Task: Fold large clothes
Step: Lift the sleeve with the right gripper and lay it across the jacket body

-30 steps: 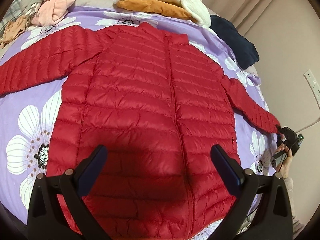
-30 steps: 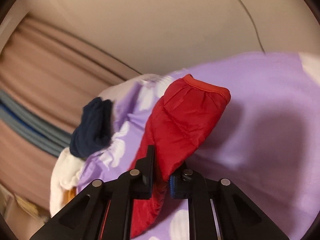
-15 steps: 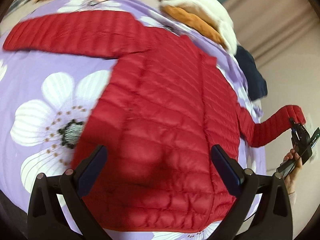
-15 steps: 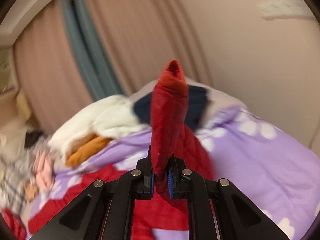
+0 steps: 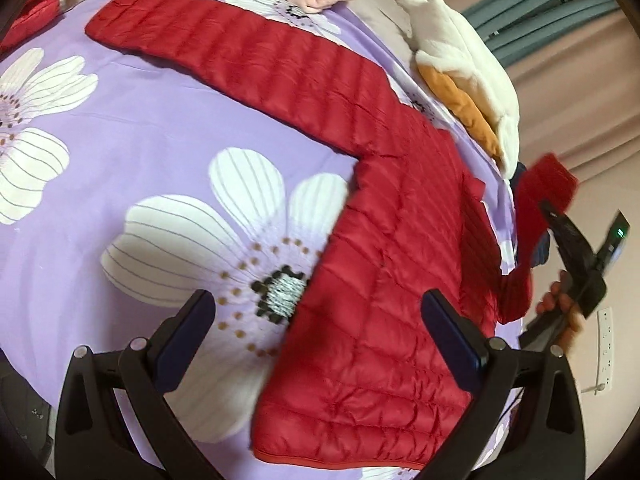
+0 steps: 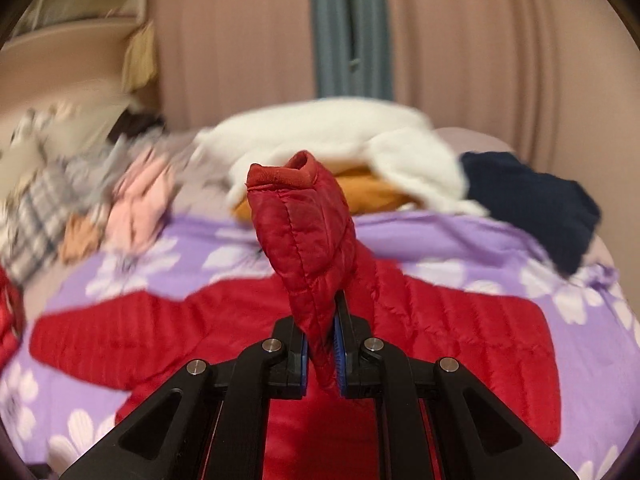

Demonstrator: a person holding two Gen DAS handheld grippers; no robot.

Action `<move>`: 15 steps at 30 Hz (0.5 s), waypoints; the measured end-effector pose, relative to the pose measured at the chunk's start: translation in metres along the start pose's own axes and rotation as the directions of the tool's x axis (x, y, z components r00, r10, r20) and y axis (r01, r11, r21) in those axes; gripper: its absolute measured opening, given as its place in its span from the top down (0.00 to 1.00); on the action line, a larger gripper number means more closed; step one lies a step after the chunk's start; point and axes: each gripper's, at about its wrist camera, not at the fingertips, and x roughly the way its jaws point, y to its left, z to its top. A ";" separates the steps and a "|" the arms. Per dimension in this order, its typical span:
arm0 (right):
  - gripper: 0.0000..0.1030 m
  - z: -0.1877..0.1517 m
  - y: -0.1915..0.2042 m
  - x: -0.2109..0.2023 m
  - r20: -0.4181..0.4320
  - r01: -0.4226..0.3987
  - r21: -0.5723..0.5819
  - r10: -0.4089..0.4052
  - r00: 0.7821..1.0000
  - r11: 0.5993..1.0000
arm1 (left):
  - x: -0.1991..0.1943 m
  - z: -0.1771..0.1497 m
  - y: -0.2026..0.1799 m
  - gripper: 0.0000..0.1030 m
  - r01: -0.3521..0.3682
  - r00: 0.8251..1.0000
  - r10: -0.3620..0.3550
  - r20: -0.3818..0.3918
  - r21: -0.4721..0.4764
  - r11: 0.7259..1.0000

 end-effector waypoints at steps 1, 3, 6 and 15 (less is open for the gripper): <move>0.88 -0.005 0.011 0.008 -0.022 -0.013 -0.022 0.013 1.000 1.000 | -0.001 0.001 0.002 0.00 -0.001 1.000 0.001 0.003 0.002 1.000; 0.88 -0.014 0.034 0.022 -0.062 -0.022 -0.084 0.017 0.998 0.996 | -0.003 0.004 0.006 0.00 -0.002 1.000 0.002 0.010 0.006 1.000; 0.88 -0.031 0.055 0.044 -0.147 -0.005 -0.192 -0.024 0.989 0.981 | 0.000 0.008 0.011 0.00 -0.001 1.000 0.001 0.010 -0.001 1.000; 0.53 -0.060 0.066 0.056 -0.300 -0.151 -0.263 0.068 0.952 0.953 | -0.001 0.034 0.014 0.00 0.089 0.993 -0.082 0.083 -0.085 0.992</move>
